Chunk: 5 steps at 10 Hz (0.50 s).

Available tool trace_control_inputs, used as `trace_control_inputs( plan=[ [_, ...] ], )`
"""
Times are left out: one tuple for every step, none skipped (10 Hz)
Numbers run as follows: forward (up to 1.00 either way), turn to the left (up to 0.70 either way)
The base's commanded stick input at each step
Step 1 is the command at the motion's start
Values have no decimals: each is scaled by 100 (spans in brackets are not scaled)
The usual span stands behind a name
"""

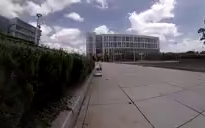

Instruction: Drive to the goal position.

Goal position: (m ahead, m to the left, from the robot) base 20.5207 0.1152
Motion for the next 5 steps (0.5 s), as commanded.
trace_control_inputs(
  plan=[
    [4, 0],
    [4, 0],
    [4, 0],
    [4, 0],
    [4, 0]
  ],
)
